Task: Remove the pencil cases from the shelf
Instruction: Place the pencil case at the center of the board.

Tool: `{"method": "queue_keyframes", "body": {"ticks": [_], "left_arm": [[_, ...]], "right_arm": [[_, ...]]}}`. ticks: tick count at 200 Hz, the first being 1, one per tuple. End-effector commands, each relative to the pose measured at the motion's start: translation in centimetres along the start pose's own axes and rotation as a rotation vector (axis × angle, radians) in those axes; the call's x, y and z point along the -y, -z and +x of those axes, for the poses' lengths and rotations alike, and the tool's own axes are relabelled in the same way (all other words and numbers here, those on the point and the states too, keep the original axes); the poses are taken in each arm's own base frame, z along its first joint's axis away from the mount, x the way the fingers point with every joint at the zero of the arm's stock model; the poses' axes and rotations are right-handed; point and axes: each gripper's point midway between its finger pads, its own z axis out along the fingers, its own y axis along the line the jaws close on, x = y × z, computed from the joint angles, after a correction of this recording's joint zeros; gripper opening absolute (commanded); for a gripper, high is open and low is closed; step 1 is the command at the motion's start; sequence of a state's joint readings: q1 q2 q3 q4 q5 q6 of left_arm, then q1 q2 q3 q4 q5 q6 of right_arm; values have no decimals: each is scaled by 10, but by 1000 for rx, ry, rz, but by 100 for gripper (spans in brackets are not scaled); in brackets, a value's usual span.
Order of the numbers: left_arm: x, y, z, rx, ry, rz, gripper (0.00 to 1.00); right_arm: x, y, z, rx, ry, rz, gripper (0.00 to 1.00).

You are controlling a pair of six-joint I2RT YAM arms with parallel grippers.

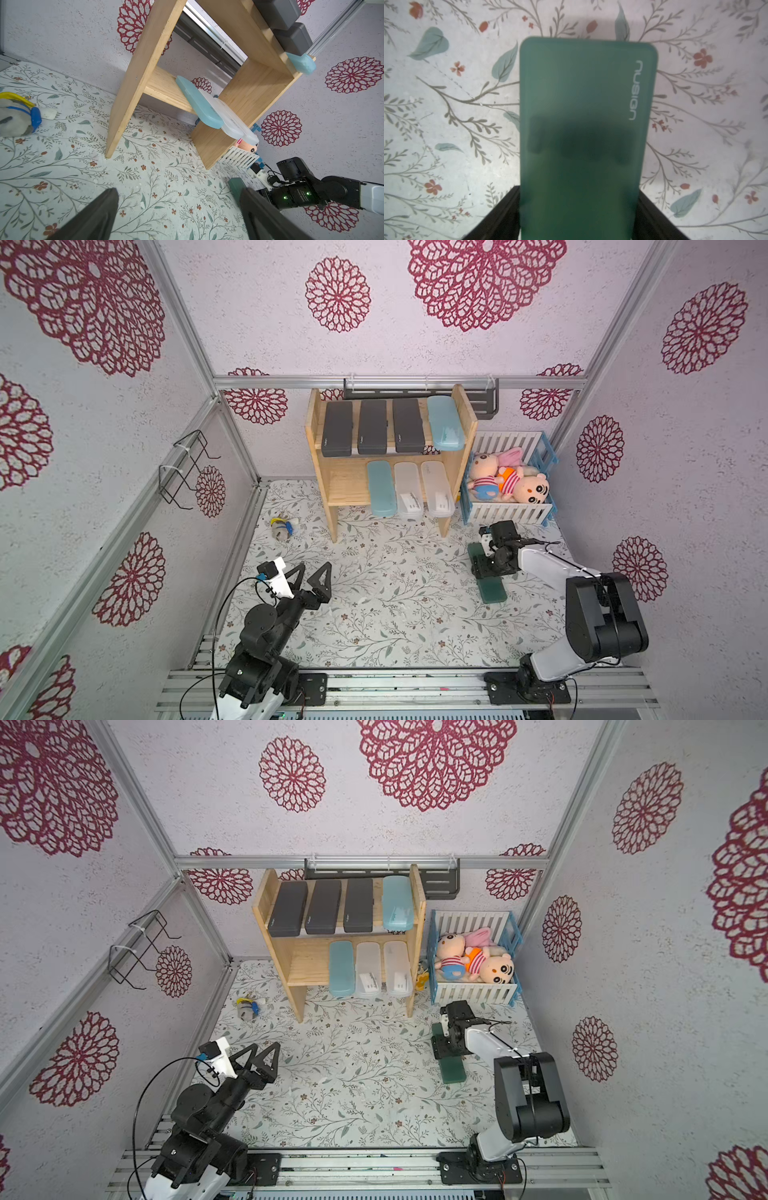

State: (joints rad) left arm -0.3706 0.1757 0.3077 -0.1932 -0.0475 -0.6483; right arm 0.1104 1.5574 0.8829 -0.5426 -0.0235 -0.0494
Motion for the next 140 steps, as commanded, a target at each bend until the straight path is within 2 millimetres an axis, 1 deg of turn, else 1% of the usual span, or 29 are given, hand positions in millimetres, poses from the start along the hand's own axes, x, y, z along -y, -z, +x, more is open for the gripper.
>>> {"method": "queue_keyframes", "body": {"ticks": [1, 32, 50, 55, 66, 74, 85, 105, 126, 140], "left_arm": [[9, -2, -11, 25, 21, 19, 97], [14, -8, -13, 0, 25, 24, 97], [16, -9, -12, -12, 31, 29, 97], [15, -8, -14, -11, 31, 18, 97], [15, -6, -18, -5, 35, 6, 97], [17, -5, -22, 6, 37, 12, 97], [21, -6, -27, 14, 53, 21, 97], [31, -12, -31, -1, 102, 49, 97], [44, -22, -36, -27, 210, 90, 97], [53, -32, -37, -62, 271, 107, 97]], "right_arm": [[3, 1, -16, 42, -30, 3, 65], [9, -11, -11, -3, -86, 13, 66], [7, -15, -8, -18, -93, 4, 69], [7, -16, -8, -21, -96, 4, 72], [7, -16, -7, -26, -95, 2, 88], [7, -14, -7, -30, -89, 6, 93], [9, -9, -10, -14, -88, 13, 99], [10, 8, -23, 48, -89, 20, 99], [8, 27, -39, 109, -91, 4, 99], [7, 49, -52, 176, -101, -3, 99]]}}
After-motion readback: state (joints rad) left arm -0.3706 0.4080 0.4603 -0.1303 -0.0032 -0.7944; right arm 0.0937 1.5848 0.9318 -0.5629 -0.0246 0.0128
